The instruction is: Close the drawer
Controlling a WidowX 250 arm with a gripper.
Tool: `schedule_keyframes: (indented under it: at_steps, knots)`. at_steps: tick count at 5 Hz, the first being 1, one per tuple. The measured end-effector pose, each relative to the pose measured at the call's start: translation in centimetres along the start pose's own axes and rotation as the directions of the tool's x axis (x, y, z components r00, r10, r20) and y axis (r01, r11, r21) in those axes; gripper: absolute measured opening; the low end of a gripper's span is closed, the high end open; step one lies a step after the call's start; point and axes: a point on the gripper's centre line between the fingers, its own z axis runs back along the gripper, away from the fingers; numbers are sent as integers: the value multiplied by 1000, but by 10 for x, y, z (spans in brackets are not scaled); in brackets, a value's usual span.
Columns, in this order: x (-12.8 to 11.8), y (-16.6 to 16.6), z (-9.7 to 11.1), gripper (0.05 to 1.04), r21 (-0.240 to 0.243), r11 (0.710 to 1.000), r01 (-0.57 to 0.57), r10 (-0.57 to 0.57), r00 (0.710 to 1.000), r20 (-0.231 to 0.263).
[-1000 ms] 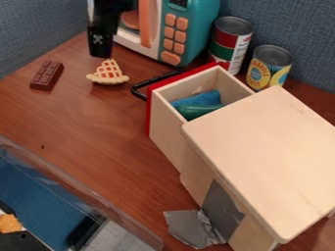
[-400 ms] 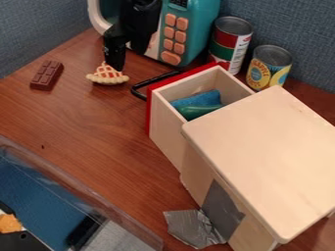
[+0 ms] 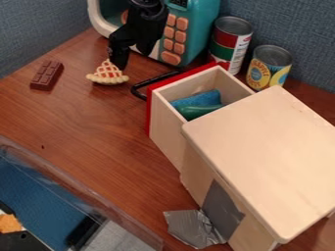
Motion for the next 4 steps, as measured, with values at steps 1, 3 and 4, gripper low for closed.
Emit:
schedule_keyframes:
  at_steps: [1, 3, 4]
  knots:
    - [2, -2, -20, 999, -30, 1000, 9, -10, 1000, -6]
    - [16, -6, -28, 999, -80, 997, 23, -17, 997, 78]
    - [27, -10, -27, 999, -106, 994, 34, -19, 989, 146]
